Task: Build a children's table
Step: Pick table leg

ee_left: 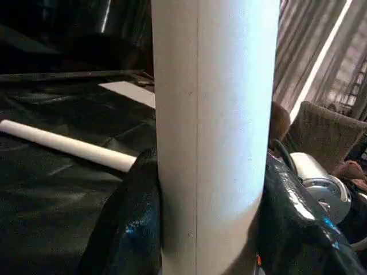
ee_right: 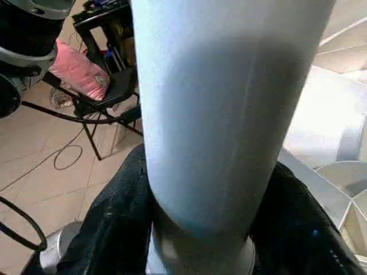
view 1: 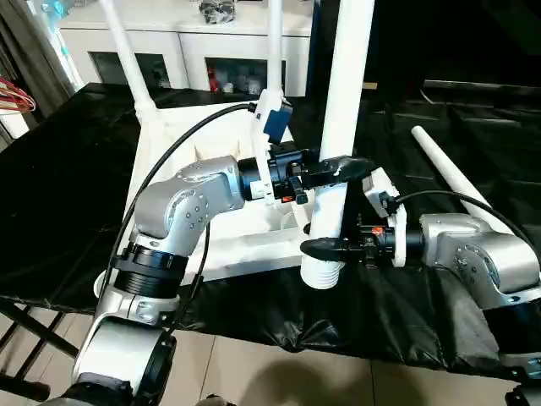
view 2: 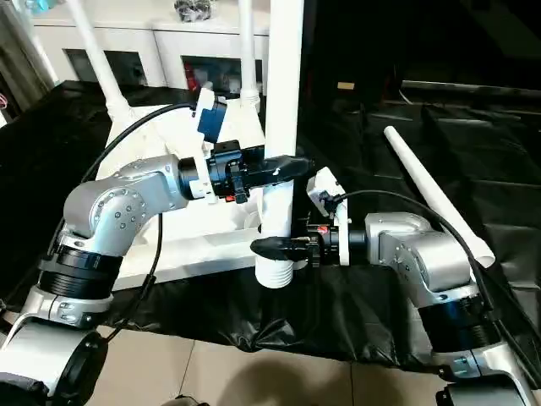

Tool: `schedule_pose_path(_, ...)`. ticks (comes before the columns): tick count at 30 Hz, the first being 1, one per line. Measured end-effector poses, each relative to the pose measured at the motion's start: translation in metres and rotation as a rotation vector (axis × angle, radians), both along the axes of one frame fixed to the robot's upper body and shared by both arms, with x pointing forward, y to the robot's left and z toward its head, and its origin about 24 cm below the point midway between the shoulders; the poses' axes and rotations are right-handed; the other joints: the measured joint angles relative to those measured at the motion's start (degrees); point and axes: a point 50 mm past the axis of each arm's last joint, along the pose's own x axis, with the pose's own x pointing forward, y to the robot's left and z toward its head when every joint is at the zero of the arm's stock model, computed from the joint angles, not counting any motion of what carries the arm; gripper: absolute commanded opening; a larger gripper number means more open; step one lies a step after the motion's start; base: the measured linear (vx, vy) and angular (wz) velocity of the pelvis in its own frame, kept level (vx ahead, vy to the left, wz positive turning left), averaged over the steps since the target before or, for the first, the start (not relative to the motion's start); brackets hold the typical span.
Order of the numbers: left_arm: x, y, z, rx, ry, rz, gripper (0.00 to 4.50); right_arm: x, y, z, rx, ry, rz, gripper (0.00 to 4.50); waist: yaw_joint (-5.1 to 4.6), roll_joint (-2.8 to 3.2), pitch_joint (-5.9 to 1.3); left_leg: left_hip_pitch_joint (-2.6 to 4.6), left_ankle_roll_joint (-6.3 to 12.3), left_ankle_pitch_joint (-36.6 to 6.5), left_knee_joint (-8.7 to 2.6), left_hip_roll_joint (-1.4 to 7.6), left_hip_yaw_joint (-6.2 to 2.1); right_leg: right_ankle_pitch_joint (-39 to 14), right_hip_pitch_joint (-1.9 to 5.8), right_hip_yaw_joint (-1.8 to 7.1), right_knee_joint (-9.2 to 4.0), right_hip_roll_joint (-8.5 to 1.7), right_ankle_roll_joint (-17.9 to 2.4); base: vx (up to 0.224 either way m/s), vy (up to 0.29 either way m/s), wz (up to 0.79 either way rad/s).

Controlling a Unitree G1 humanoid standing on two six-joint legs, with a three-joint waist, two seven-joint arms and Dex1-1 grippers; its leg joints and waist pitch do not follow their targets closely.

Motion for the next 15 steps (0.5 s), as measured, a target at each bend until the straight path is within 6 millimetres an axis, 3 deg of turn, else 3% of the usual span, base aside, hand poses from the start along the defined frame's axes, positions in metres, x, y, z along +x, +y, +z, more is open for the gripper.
schedule_pose_path(2,0.001,-0.001,-0.001,0.002,0.005,0.016,2.52,0.001,0.000,-0.001,0.001,0.003,-0.005,1.89,0.01,-0.03,0.00,0.00,0.00,0.0,0.02,0.00,0.00,0.0,0.00,0.00,0.00,0.00,0.0,0.000,0.000,0.00)
schedule_pose_path(9,0.005,0.000,0.007,-0.074,-0.038,0.093,2.83,0.002,0.003,-0.007,-0.002,0.007,-0.047,1.88,-0.03,-0.17,0.03,0.00,0.00,0.0,0.05,0.01,0.00,0.0,0.00,0.00,0.03,0.00,0.0,0.000,0.000,0.00)
schedule_pose_path(15,0.012,0.018,0.019,-0.140,-0.153,0.263,2.83,0.017,0.009,-0.012,0.044,-0.046,-0.220,1.88,-0.34,-0.29,0.00,0.04,-0.01,0.0,0.07,0.03,0.00,-0.1,0.00,0.00,0.06,0.00,0.1,0.000,0.000,0.00)
